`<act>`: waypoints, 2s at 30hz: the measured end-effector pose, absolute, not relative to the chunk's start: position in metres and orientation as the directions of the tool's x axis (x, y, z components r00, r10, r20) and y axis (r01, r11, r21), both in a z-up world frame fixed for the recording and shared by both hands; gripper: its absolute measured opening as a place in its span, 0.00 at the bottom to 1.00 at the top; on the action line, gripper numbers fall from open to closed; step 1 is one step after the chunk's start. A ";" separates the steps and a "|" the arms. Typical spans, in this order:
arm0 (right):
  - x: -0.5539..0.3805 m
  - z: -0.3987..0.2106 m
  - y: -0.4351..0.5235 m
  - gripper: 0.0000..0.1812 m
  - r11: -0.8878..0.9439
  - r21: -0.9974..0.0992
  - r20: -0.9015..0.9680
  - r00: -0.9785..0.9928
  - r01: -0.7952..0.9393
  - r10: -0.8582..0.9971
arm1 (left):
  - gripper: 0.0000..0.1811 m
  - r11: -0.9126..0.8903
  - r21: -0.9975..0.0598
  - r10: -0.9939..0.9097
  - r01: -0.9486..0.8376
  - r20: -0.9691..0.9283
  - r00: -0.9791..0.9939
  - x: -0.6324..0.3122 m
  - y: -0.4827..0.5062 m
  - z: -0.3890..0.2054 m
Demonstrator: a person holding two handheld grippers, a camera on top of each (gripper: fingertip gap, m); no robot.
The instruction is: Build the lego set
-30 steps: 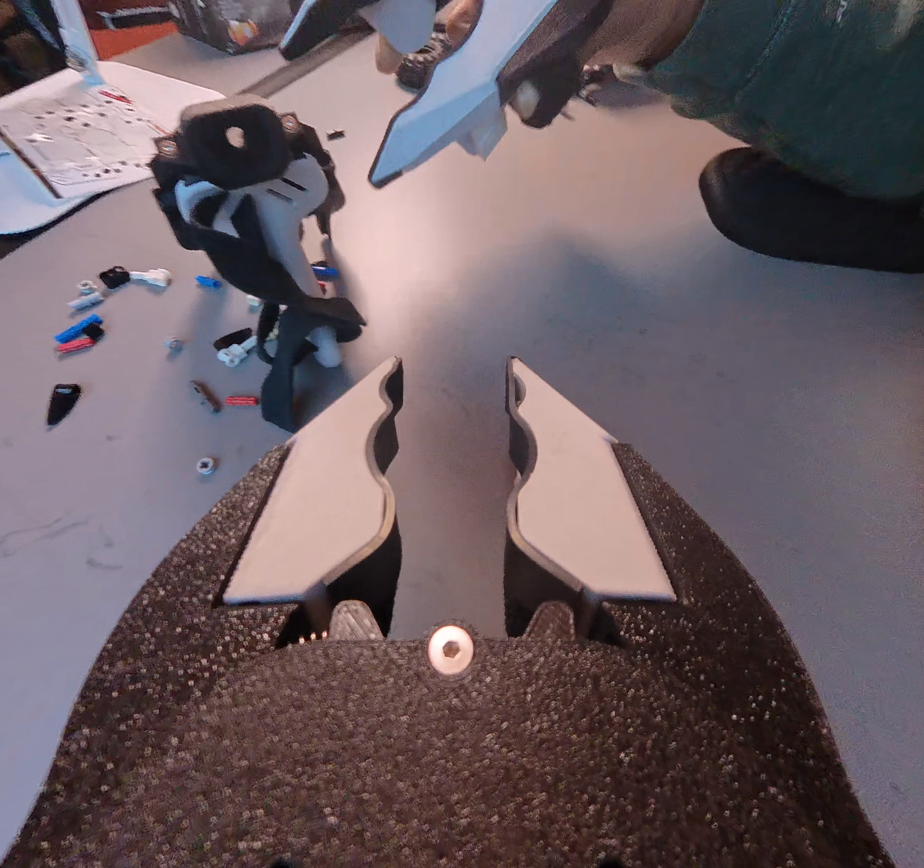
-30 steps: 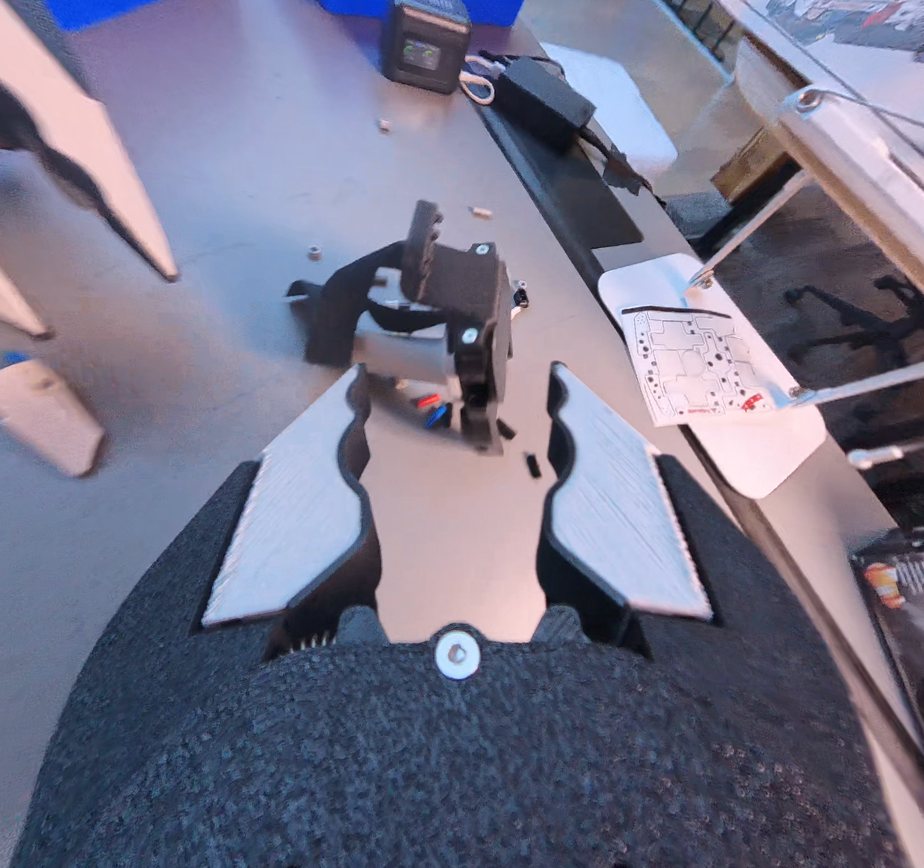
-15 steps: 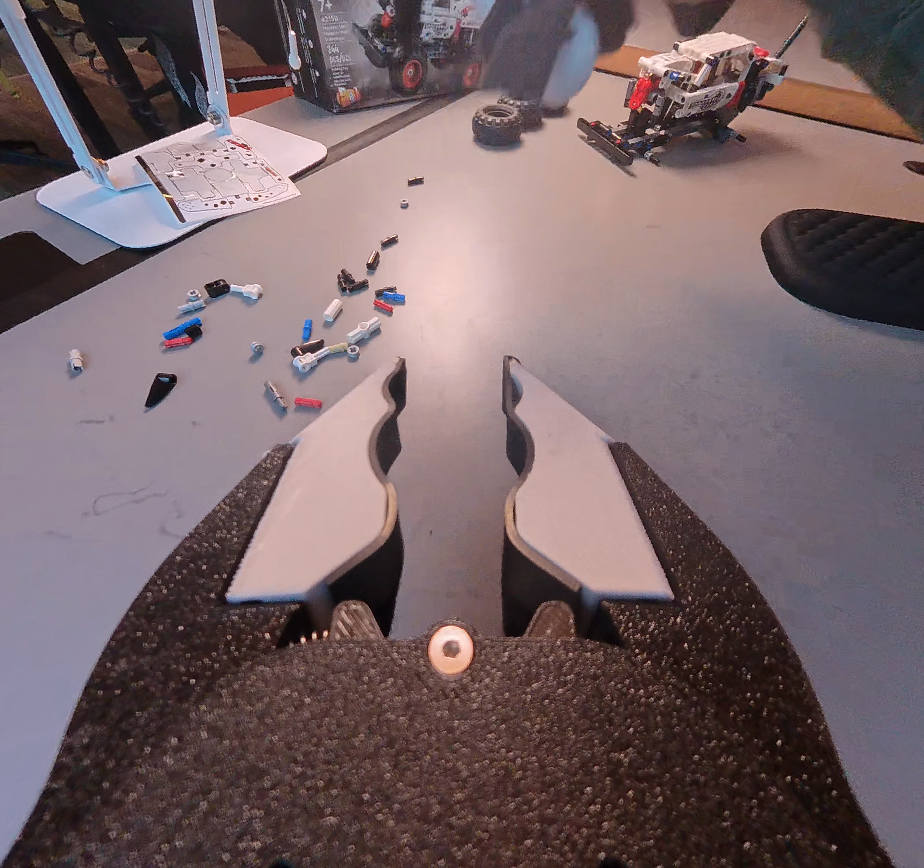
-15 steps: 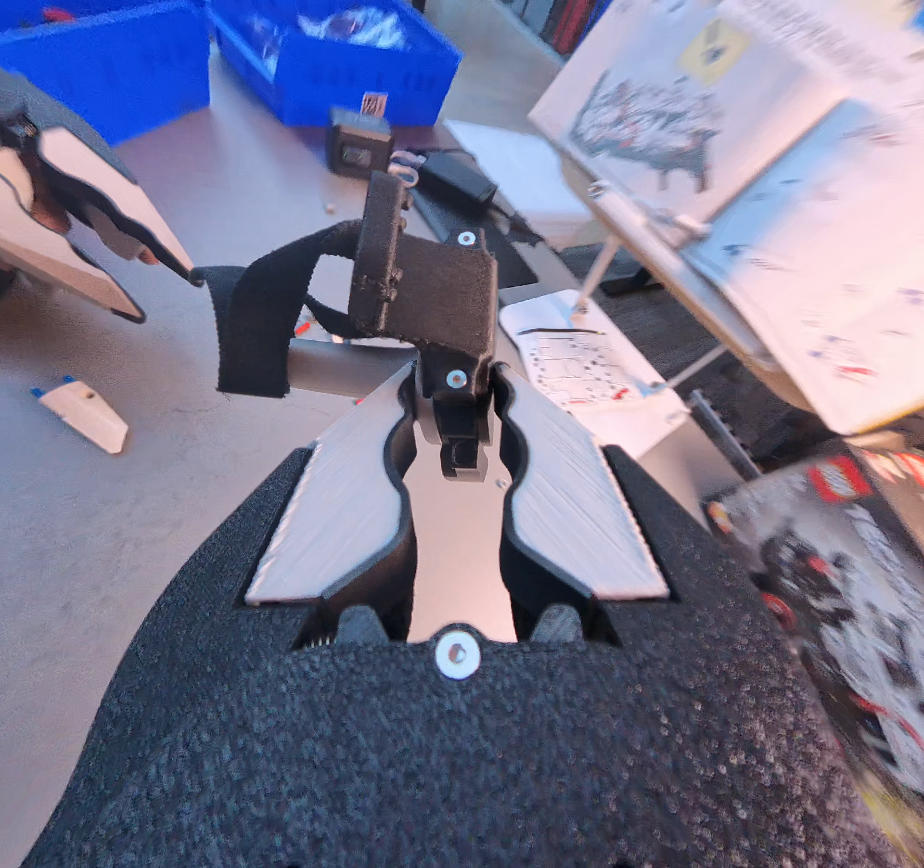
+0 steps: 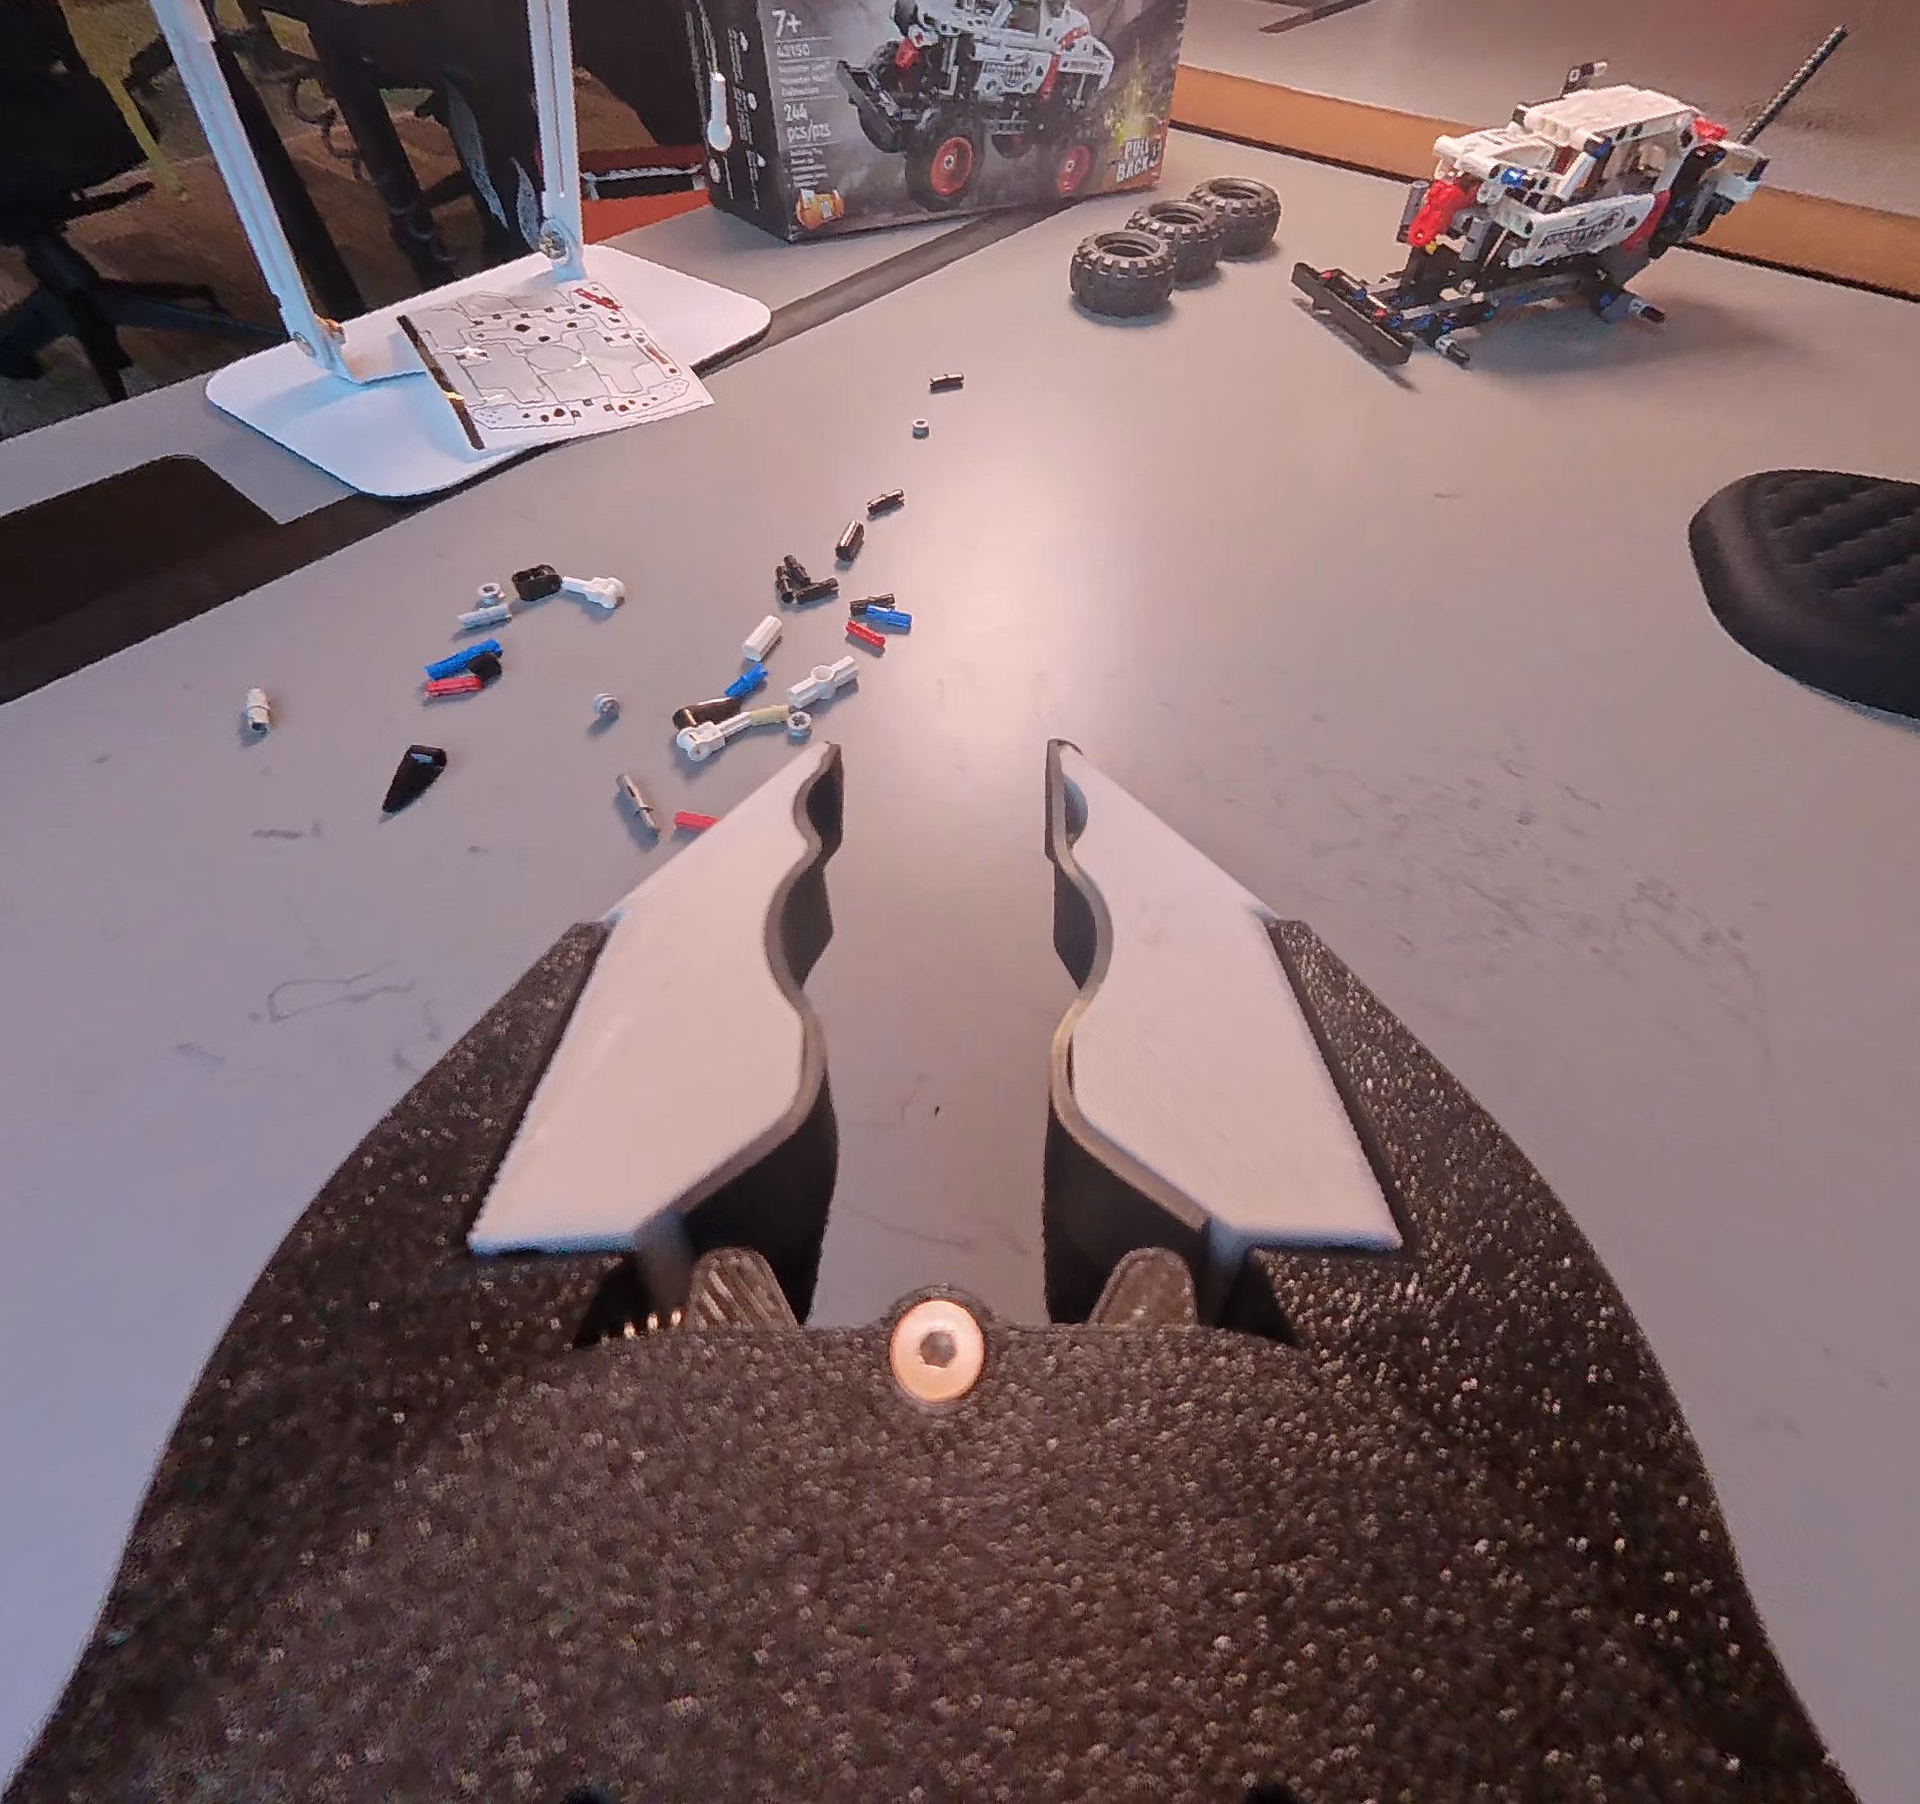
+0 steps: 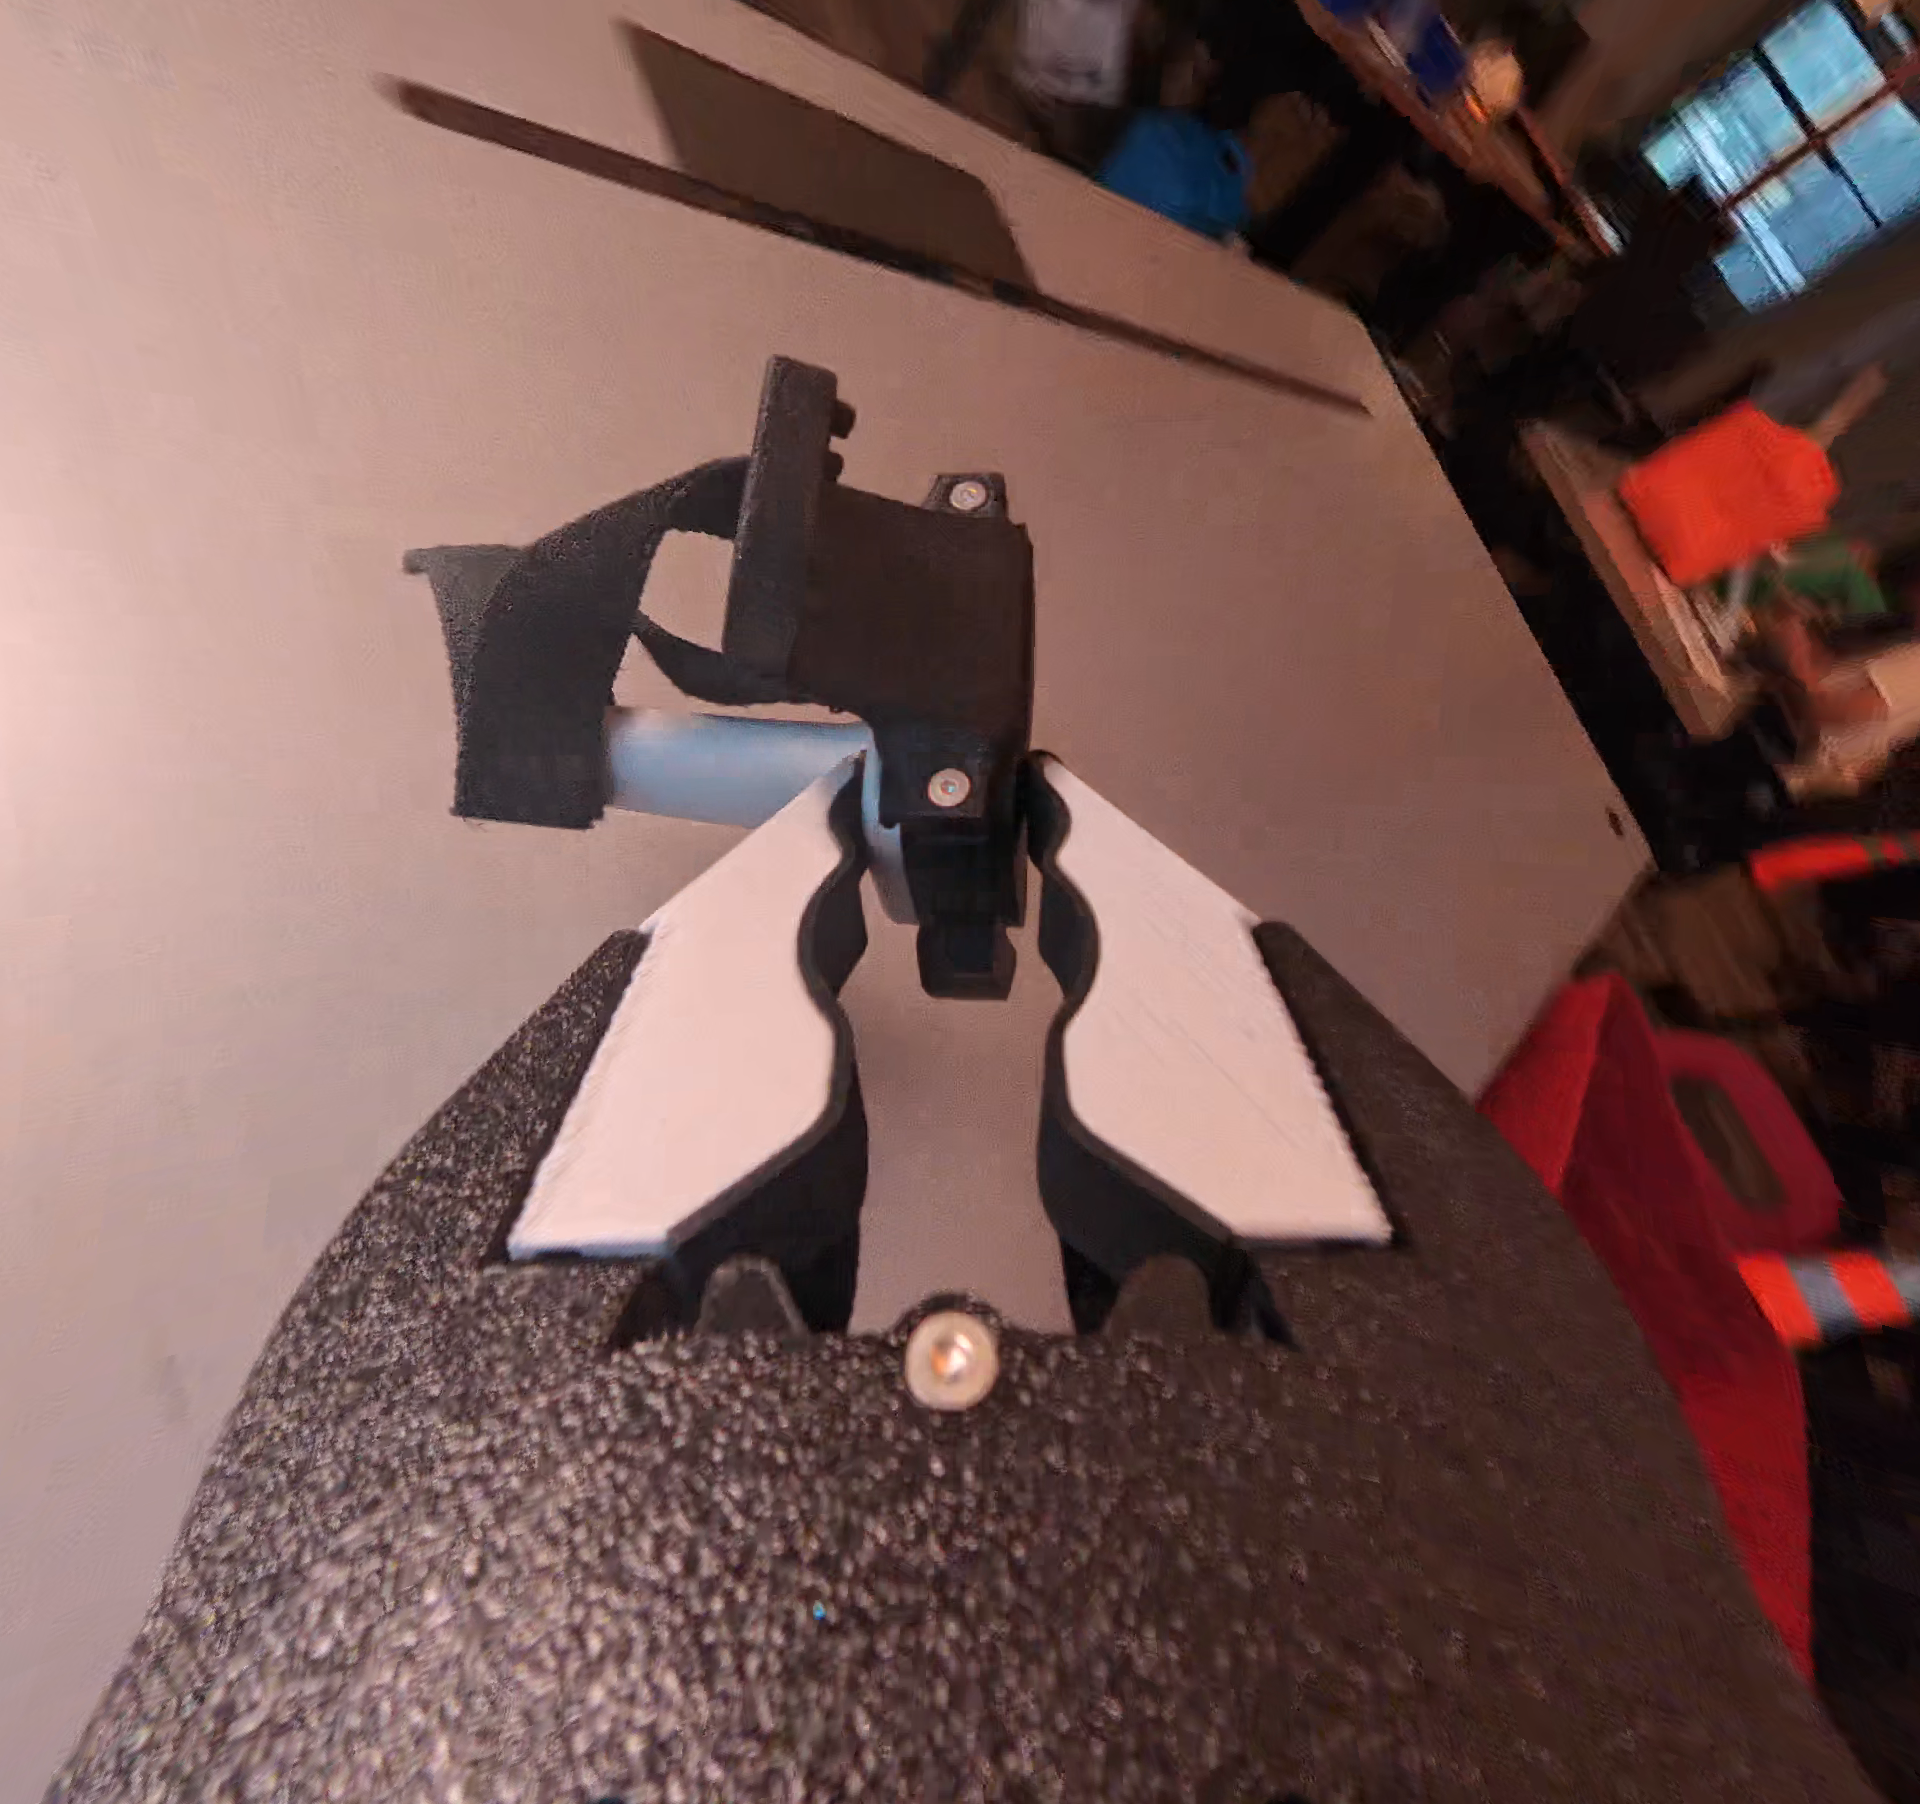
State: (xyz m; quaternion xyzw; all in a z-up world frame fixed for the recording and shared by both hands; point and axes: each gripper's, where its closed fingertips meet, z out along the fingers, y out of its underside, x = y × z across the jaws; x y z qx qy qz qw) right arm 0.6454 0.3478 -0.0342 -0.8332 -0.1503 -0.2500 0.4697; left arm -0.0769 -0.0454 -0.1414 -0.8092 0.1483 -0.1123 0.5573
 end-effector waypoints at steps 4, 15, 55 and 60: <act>0.746 -0.065 0.356 0.15 -0.649 -0.698 0.568 0.787 0.303 -0.242 | 0.20 -0.299 -0.946 -0.315 -0.126 -0.027 0.949 -0.083 -0.047 -0.137; 0.865 -0.116 0.373 0.16 -0.669 -0.743 0.453 0.749 0.018 -0.484 | 0.18 -0.326 -0.930 -0.208 -0.170 -0.105 0.973 -0.094 -0.040 -0.145; 0.007 -0.174 -0.044 0.40 0.205 -0.860 0.084 -0.267 0.467 0.960 | 0.00 -0.469 -0.715 -0.720 -0.518 -0.031 0.693 -0.004 -0.081 -0.193; 0.019 -0.187 -0.040 0.39 0.277 -0.814 0.141 -0.289 0.510 0.947 | 0.00 -0.454 -0.706 -0.746 -0.544 -0.033 0.665 0.000 -0.067 -0.193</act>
